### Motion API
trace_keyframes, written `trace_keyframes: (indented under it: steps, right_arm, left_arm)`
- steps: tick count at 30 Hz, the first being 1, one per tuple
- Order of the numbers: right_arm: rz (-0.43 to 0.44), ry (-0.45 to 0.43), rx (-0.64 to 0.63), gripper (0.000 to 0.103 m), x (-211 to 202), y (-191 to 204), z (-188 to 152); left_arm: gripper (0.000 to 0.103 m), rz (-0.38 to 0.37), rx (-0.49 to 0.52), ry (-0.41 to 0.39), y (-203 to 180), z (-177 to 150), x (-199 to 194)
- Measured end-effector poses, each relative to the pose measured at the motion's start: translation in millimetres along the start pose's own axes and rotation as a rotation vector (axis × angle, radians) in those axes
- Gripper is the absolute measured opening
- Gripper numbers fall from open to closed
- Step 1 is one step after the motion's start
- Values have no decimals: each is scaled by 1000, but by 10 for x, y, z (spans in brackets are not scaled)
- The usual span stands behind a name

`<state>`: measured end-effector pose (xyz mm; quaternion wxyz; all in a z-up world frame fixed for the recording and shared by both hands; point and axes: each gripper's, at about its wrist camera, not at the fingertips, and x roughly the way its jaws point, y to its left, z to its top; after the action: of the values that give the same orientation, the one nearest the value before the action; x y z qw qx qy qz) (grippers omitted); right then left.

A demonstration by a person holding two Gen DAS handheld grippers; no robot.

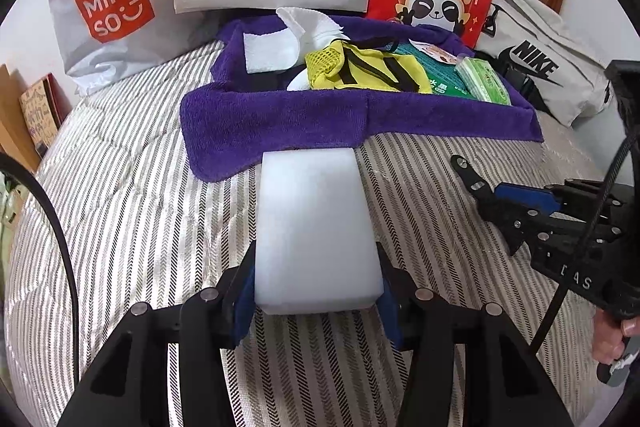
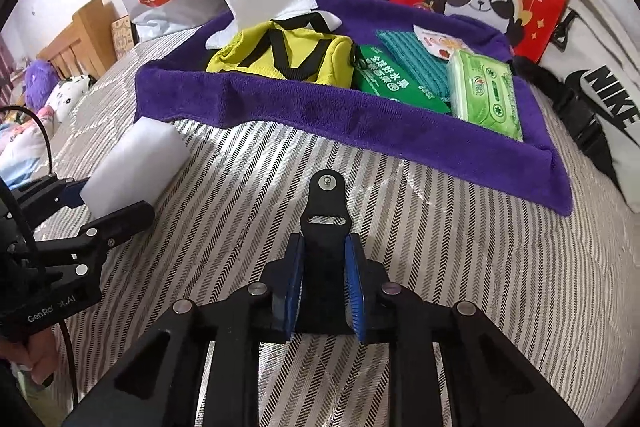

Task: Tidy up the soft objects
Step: 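Carry the black strap toward the towel with the right tool while the left carries the sponge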

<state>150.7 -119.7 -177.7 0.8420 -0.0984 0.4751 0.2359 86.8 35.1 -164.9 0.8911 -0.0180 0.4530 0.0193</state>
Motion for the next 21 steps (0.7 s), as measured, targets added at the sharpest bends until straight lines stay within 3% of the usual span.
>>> trace_keyframes:
  steps: [4, 10, 21]
  right_arm:
    - [-30, -19, -13, 21, -6, 54, -25]
    - [55, 22, 58, 20, -35, -129, 21]
    - [63, 12, 78, 20, -201, -270, -42]
  left_arm:
    - [47, 31, 36, -10, -45, 4, 10]
    - [47, -7, -31, -18, 122, 58, -116]
    - [47, -13, -48, -40, 249, 158, -270]
